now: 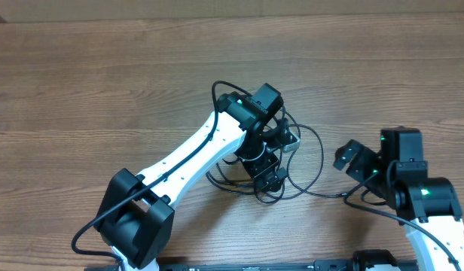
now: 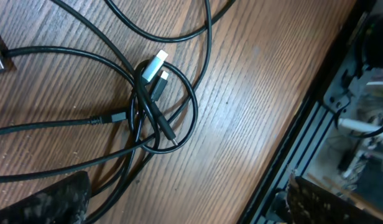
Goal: Untangle cables
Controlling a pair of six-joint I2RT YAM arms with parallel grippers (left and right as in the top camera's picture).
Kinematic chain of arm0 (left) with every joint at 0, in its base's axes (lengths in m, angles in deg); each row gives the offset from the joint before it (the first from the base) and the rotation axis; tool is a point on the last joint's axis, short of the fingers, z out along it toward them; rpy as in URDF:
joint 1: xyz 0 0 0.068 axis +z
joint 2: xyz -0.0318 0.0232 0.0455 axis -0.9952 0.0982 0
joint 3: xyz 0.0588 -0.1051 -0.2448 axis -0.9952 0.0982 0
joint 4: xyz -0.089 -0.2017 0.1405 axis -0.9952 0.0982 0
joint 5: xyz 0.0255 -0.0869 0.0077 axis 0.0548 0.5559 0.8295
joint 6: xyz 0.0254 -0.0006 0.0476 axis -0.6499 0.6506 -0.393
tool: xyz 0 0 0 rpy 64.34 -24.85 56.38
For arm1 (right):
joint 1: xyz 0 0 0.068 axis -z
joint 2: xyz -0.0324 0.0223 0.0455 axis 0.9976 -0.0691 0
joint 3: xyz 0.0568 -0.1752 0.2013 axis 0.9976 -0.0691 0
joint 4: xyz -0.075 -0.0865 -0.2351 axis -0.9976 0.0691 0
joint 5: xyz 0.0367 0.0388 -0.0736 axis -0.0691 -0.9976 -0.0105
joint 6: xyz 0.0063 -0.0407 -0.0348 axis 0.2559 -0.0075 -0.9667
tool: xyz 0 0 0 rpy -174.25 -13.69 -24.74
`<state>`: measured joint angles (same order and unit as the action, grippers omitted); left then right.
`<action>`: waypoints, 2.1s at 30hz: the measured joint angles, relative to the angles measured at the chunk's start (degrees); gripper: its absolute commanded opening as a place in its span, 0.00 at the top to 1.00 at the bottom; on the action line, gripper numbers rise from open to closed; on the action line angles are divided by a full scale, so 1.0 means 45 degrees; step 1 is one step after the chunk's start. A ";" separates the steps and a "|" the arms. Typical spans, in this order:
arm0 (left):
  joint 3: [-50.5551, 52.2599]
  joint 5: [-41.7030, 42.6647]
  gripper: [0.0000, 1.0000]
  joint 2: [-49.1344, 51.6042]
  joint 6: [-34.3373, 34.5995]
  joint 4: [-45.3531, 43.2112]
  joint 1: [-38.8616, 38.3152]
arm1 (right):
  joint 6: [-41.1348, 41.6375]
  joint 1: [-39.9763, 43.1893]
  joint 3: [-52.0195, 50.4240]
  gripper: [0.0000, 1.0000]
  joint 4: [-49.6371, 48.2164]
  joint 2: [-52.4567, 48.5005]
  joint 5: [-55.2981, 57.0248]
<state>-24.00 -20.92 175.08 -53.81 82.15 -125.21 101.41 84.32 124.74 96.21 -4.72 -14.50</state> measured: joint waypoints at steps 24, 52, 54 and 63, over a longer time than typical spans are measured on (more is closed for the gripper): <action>0.2798 -0.0466 0.35 0.0000 0.0350 -0.4877 -0.0680 | -0.0325 0.2050 -0.0248 0.00 -0.0461 -0.0597 0.0005; 0.4051 -0.0471 0.52 0.0000 0.0695 -0.6834 -0.0680 | -0.0321 0.2050 -0.0253 0.00 -0.0602 -0.1117 -0.0024; 0.4065 -0.0476 0.52 0.0000 0.0695 -0.6858 -0.0680 | -0.0321 0.2050 -0.0253 0.00 -0.0593 -0.1117 -0.0039; 0.4065 -0.0515 0.68 0.0024 0.0690 -0.7067 -0.0680 | -0.0321 0.2050 -0.0253 0.00 -0.0627 -0.1117 -0.0078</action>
<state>-5.71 -23.24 175.19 -50.71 50.34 -128.27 99.97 93.54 123.61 93.39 -9.75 -14.85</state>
